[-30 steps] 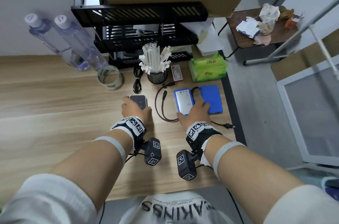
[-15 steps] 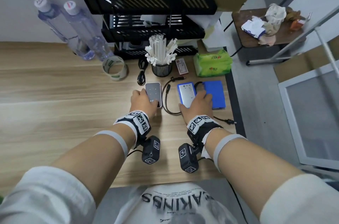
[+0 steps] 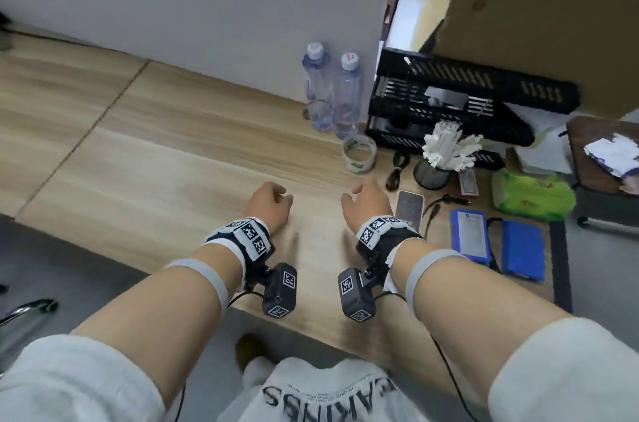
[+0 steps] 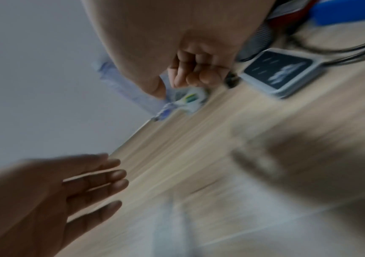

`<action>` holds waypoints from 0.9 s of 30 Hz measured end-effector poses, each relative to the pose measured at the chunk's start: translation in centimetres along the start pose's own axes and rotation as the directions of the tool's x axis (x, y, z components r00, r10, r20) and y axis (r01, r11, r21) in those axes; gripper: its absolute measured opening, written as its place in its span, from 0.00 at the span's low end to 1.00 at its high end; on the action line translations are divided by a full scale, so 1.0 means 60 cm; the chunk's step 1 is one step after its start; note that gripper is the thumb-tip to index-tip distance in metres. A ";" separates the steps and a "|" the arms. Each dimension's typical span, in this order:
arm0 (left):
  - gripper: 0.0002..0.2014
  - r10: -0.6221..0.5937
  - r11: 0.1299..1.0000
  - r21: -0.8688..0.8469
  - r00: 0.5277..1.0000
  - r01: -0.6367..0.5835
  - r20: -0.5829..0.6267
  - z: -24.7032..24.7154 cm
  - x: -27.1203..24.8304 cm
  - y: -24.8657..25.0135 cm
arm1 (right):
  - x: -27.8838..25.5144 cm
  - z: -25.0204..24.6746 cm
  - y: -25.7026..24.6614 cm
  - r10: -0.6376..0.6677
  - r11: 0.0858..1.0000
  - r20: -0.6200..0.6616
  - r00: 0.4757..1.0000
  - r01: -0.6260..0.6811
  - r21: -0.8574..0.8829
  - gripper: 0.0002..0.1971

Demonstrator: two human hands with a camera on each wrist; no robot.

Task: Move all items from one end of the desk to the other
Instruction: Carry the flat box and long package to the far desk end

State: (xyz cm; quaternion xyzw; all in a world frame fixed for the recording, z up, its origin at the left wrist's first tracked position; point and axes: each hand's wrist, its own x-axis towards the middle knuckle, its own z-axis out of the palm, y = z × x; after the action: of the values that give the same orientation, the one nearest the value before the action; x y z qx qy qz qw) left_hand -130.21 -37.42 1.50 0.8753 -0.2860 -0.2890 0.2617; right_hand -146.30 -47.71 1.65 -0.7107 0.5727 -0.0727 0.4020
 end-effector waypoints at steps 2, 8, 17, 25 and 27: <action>0.14 -0.031 0.996 -0.080 0.997 0.025 -0.069 -0.076 0.011 -0.046 | -0.004 0.033 -0.075 -0.060 0.998 0.028 0.998 0.061 -0.021 0.11; 0.11 -0.100 0.951 -0.308 0.978 0.039 -0.184 -0.316 0.050 -0.207 | -0.031 0.197 -0.309 -0.190 0.975 0.047 0.981 0.194 -0.106 0.04; 0.12 -0.280 0.908 -0.397 0.903 0.138 -0.327 -0.655 0.064 -0.505 | -0.139 0.526 -0.627 -0.411 0.871 0.341 0.846 0.474 -0.127 0.03; 0.13 -0.408 0.848 -0.501 0.818 0.173 -0.407 -0.814 0.090 -0.668 | -0.148 0.709 -0.789 -0.415 0.815 0.510 0.754 0.557 -0.160 0.08; 0.11 -0.438 0.832 -0.521 0.804 0.192 -0.404 -0.842 0.106 -0.699 | -0.133 0.750 -0.825 -0.404 0.808 0.535 0.742 0.564 -0.171 0.08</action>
State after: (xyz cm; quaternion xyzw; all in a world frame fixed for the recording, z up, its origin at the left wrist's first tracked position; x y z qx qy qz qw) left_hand -78.15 2.57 8.26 0.8691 0.0228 -0.1476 0.4715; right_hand -86.19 -17.73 6.93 -0.8872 0.2527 0.0946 0.3743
